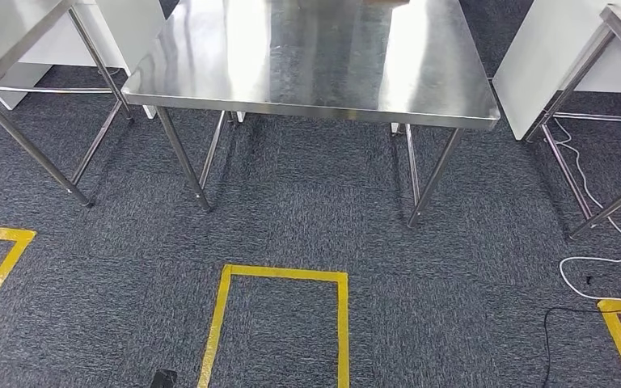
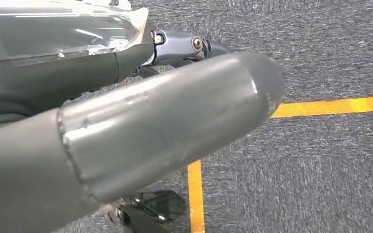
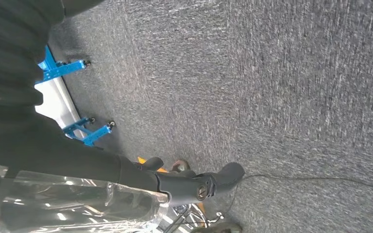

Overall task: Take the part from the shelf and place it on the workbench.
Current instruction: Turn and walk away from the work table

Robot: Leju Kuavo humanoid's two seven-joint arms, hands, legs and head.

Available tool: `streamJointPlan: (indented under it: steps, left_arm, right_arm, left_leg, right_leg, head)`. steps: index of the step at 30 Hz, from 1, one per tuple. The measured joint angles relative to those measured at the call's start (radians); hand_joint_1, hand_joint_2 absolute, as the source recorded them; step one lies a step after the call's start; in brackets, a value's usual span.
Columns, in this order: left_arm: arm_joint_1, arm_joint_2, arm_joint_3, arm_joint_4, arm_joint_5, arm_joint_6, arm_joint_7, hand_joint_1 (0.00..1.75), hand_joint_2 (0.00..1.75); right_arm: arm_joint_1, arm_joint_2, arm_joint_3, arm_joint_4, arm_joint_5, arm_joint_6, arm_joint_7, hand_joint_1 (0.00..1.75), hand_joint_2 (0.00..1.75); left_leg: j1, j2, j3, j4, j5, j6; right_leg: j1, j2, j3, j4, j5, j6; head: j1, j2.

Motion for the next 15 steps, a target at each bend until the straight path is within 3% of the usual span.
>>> streamJointPlan:
  steps: [2, 4, 5, 7, 9, 10, 11, 13, 15]
  left_arm:
    - [0.000, -0.001, 0.000, 0.000, 0.000, 0.000, -0.001, 0.00, 0.00]
    - [0.000, -0.001, 0.000, 0.000, 0.000, 0.000, -0.002, 0.00, 0.00]
    - [0.000, -0.001, 0.000, 0.000, 0.002, 0.000, -0.002, 0.00, 0.00]
    - [0.000, 0.000, 0.000, 0.000, 0.006, 0.000, -0.004, 0.00, 0.00]
    - [0.000, 0.000, 0.000, 0.000, 0.009, 0.000, -0.005, 0.00, 0.00]
    - [0.000, 0.000, 0.000, 0.000, 0.009, 0.000, -0.006, 0.00, 0.00]
    - [0.000, 0.000, 0.000, 0.000, 0.010, 0.000, -0.006, 0.00, 0.00]
    - [-0.001, 0.000, 0.000, 0.000, 0.010, 0.000, -0.008, 0.00, 0.00]
    - [-0.001, -0.001, 0.001, 0.000, 0.011, 0.000, -0.010, 0.00, 0.00]
  right_arm:
    - [-0.002, -0.001, 0.000, 0.000, 0.000, 0.000, 0.000, 0.00, 1.75]
    - [-0.001, -0.001, 0.000, 0.000, 0.000, 0.000, 0.000, 0.00, 1.75]
    - [0.000, -0.001, 0.000, 0.001, 0.001, 0.001, 0.000, 0.00, 1.75]
    - [0.000, 0.000, 0.000, 0.001, 0.004, 0.004, 0.002, 0.00, 1.75]
    - [0.000, 0.001, 0.000, 0.001, 0.007, 0.009, 0.005, 0.00, 1.75]
    - [-0.001, 0.000, 0.001, 0.001, 0.009, 0.011, 0.007, 0.00, 1.75]
    - [-0.001, 0.000, 0.002, 0.001, 0.010, 0.012, 0.008, 0.00, 1.75]
    - [-0.003, -0.001, 0.007, 0.001, 0.014, 0.013, 0.010, 0.00, 1.75]
    - [-0.008, -0.005, 0.013, 0.001, 0.016, 0.014, 0.012, 0.00, 1.75]
  left_leg:
    - [-0.005, -0.004, 0.010, -0.031, -0.008, 0.003]
    - [-0.009, -0.002, -0.005, -0.036, 0.002, 0.021]
    - [-0.010, 0.000, -0.016, -0.038, 0.010, 0.036]
    - [-0.013, 0.004, -0.042, -0.040, 0.032, 0.061]
    - [-0.017, 0.007, -0.070, -0.040, 0.055, 0.072]
    - [-0.019, 0.008, -0.085, -0.040, 0.066, 0.073]
    - [-0.022, 0.009, -0.099, -0.040, 0.079, 0.073]
    - [-0.027, 0.009, -0.127, -0.039, 0.105, 0.072]
    - [-0.029, 0.009, -0.145, -0.039, 0.129, 0.066]
  right_leg:
    - [0.006, 0.001, -0.017, 0.012, 0.010, 0.015]
    - [0.007, 0.003, -0.033, 0.019, 0.011, 0.032]
    - [0.006, 0.004, -0.048, 0.037, -0.007, 0.035]
    - [0.002, 0.005, -0.088, 0.129, -0.086, 0.030]
    - [0.002, 0.006, -0.119, 0.257, -0.156, 0.031]
    - [0.002, 0.007, -0.119, 0.296, -0.164, 0.036]
    - [0.004, 0.007, -0.100, 0.304, -0.154, 0.044]
    - [0.008, 0.008, -0.010, 0.213, -0.110, 0.050]
    - [0.020, 0.007, 0.112, 0.047, -0.108, 0.032]
  head:
    - [-0.001, 0.000]
    - [-0.001, 0.000]
    - [0.001, 0.000]
    - [0.005, 0.000]
    - [0.007, 0.000]
    - [0.007, 0.000]
    - [0.007, 0.000]
    - [0.007, 0.000]
    - [0.006, 0.000]
